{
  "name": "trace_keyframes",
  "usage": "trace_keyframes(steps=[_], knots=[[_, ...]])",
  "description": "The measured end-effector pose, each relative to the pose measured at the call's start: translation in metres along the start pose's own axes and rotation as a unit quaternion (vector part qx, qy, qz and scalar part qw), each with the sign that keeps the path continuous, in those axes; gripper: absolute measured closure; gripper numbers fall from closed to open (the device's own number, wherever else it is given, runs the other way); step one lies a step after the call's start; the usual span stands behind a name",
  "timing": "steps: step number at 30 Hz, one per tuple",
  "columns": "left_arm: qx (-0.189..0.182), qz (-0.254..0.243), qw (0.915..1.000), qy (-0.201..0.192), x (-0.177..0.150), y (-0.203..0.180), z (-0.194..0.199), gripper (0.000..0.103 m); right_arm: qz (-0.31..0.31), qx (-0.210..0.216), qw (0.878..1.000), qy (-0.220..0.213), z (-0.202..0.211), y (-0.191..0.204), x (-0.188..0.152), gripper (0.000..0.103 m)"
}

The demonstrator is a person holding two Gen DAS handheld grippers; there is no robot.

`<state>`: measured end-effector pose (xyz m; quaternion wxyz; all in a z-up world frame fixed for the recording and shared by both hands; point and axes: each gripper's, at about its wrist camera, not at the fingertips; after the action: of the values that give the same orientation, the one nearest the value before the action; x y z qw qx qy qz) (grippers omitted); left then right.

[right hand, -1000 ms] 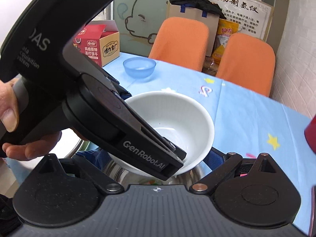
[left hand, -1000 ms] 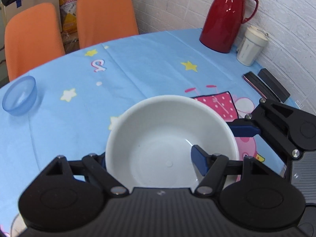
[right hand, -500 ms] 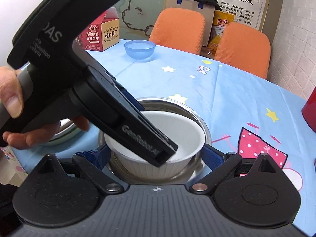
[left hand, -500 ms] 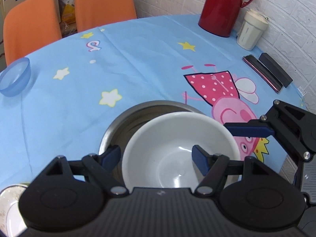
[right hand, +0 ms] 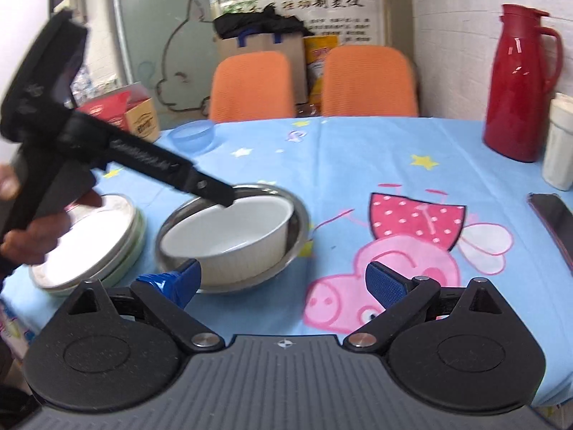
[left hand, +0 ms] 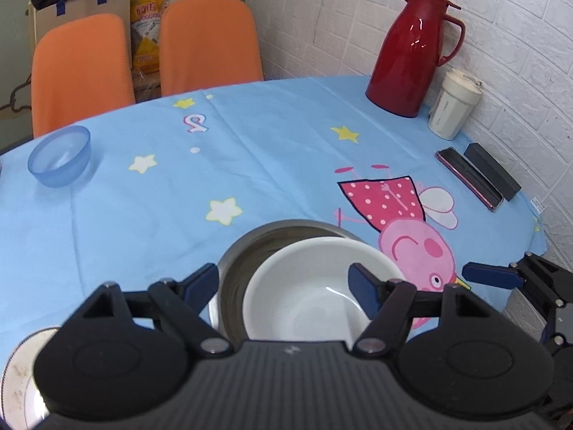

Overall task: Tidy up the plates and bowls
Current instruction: 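Lower the white bowl with the left tool into the steel bowl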

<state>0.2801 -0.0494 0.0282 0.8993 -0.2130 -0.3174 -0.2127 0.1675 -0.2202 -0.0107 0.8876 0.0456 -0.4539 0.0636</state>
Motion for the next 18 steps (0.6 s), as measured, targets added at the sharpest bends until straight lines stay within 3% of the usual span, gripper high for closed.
trace_keyframes(steps=[2,5,18], knots=[[0.001,-0.003,1.0,0.0,-0.002,-0.002,0.002,0.031,0.018,-0.02,1.0,0.01,-0.011,0.003,0.001,0.017],[0.008,-0.007,0.9999,-0.003,-0.004,-0.001,0.006,0.031,0.021,-0.011,0.999,0.022,-0.024,0.001,0.0,0.017],[0.015,0.023,0.9995,-0.012,-0.008,0.017,0.015,0.031,0.005,-0.014,1.0,0.027,-0.011,-0.01,-0.012,0.017]])
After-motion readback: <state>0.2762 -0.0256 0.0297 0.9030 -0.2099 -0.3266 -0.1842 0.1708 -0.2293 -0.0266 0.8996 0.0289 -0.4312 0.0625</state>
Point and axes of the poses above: each gripper's, at about its wrist camera, not at the fingertips, and z roughly against the way its jaws point, y to its left, x to its top, and after that the axes turned 6 degrees about -x, right-handed
